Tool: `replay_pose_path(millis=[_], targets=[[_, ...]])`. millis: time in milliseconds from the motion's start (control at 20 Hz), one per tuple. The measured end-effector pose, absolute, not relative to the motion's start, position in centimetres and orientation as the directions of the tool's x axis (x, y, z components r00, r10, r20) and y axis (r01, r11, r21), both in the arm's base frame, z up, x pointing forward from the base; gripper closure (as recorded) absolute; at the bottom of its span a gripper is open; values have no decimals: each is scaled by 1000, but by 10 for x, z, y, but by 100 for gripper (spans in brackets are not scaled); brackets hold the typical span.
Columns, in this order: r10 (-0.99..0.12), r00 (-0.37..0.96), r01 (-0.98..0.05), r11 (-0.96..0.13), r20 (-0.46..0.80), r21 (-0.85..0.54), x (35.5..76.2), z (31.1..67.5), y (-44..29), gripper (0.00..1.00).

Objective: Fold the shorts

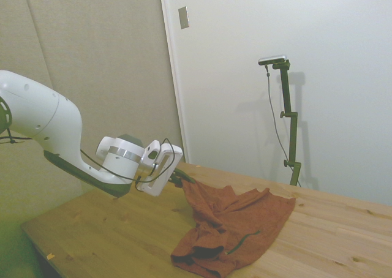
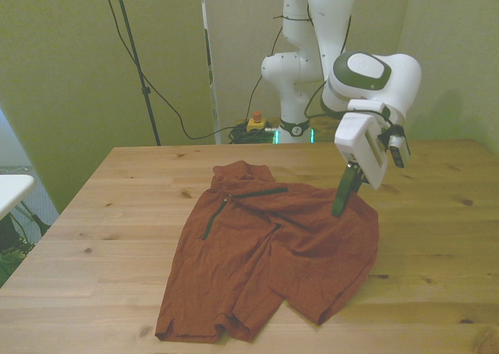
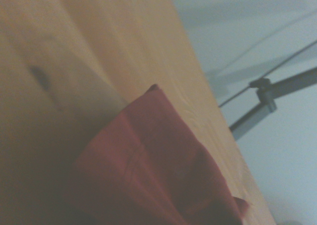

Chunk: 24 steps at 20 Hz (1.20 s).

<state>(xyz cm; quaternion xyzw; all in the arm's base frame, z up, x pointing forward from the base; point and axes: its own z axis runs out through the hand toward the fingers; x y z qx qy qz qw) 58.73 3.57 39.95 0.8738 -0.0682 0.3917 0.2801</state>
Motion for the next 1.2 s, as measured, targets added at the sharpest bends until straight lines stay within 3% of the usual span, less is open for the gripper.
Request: replay_pose_path(millis=[150,450,850,900,1200], targets=[[54,668,-389,-825,742,410,594,429,-9,100],[-39,652,-475,-799,757,369,594,453,-90,100],[-153,636,-563,-762,757,319,608,445,-195,100],[-164,634,-568,-762,755,312,611,440,-200,0],[-251,616,-610,-752,747,250,625,433,-235,0]])
